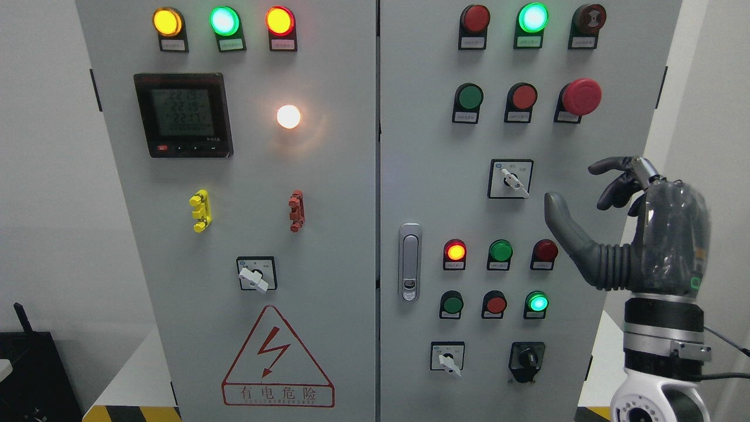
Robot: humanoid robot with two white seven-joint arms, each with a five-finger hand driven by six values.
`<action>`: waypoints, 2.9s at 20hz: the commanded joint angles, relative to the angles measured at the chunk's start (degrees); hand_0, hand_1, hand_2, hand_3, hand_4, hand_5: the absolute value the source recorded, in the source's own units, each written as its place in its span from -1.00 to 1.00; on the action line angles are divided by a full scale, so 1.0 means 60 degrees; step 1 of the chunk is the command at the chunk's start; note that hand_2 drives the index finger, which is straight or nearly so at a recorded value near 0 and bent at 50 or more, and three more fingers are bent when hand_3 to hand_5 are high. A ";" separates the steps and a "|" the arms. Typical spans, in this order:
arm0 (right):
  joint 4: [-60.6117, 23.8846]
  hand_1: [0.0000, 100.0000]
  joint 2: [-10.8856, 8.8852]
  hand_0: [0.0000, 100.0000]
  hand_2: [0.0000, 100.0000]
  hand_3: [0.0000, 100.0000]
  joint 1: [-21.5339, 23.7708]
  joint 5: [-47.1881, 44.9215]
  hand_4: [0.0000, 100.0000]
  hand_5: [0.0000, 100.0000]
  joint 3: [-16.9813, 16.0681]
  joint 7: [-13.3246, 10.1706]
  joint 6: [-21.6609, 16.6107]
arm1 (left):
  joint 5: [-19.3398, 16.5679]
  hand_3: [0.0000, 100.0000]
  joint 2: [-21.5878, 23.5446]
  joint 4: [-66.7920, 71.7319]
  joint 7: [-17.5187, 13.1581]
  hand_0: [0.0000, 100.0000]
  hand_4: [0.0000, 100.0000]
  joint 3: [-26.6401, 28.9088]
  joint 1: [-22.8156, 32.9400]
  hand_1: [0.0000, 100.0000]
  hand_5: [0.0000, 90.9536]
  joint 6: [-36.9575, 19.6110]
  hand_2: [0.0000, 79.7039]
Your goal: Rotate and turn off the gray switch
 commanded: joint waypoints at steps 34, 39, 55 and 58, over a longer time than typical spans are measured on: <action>0.1539 -0.16 0.0666 -0.79 0.14 0.83 -0.0733 -0.0040 0.89 1.00 0.0554 -0.0015 0.0928 | 0.0176 -1.00 0.0000 -0.0249 -0.0008 -0.76 -1.00 0.0073 -0.0088 -0.22 -1.00 -0.0001 -1.00; 0.1627 -0.14 0.0665 -0.80 0.14 0.83 -0.0850 -0.0040 0.89 1.00 0.0555 -0.0015 0.1016 | 0.0191 -1.00 0.0000 -0.0249 -0.0008 -0.76 -1.00 0.0073 -0.0088 -0.22 -1.00 0.0014 -1.00; 0.1817 -0.06 0.0665 -0.82 0.19 0.84 -0.1040 -0.0040 0.90 1.00 0.0584 -0.0015 0.1046 | 0.0191 -1.00 0.0000 -0.0249 -0.0008 -0.76 -1.00 0.0073 -0.0088 -0.22 -1.00 -0.0001 -1.00; 0.1876 -0.06 0.0665 -0.82 0.20 0.85 -0.1070 -0.0040 0.90 1.00 0.0584 -0.0001 0.1046 | 0.0176 -1.00 0.0000 -0.0249 -0.0008 -0.76 -1.00 0.0073 -0.0088 -0.22 -1.00 -0.0001 -1.00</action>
